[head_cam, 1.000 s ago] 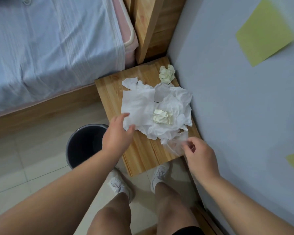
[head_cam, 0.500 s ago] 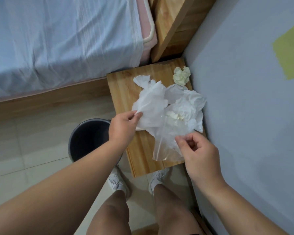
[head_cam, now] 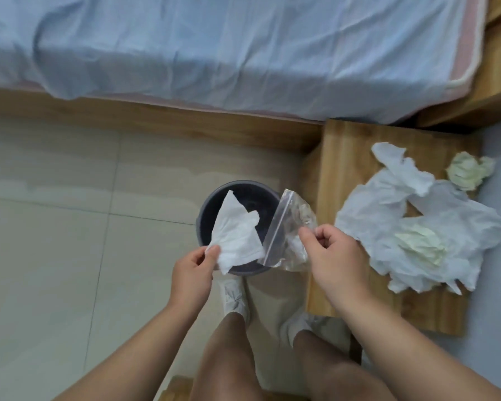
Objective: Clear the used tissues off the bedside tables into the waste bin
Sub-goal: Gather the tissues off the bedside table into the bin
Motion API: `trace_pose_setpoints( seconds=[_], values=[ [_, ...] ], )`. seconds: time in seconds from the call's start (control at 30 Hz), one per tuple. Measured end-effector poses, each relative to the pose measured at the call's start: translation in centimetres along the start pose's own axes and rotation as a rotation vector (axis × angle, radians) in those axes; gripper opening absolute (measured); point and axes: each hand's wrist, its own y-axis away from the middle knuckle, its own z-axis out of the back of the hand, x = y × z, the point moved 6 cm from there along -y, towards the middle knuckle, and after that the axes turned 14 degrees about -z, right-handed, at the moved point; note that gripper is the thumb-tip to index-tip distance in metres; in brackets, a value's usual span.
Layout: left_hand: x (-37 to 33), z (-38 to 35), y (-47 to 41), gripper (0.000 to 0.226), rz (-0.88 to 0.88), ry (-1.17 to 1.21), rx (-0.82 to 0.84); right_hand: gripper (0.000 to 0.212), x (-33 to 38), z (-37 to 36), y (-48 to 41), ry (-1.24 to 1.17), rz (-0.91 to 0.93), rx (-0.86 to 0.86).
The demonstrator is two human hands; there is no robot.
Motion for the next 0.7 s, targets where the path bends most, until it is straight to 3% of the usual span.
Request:
trace_pose_setpoints(
  seconds=[0.2,0.4,0.57,0.7],
  values=[
    [6.5,0.6,-5.0,0.044,0.116,-0.011,-0.052,0.04,-0.1,-10.5,-6.4,0.224,-0.031,0.063],
    [9.8,-2.9,-8.7,0.025,0.218,0.038,0.041,0.033,-3.6,-15.5,-11.5,0.416,-0.252,0.136],
    [10.7,-4.8,-8.6,0.049,0.322,0.033,0.213,0.044,-5.2,-16.8,-12.0,0.539,-0.387,0.204],
    [9.8,-5.0,-6.6,0.051,0.336,0.004,0.262,0.031,-5.3,-15.7,-10.5,0.515,-0.357,0.238]
  ],
)
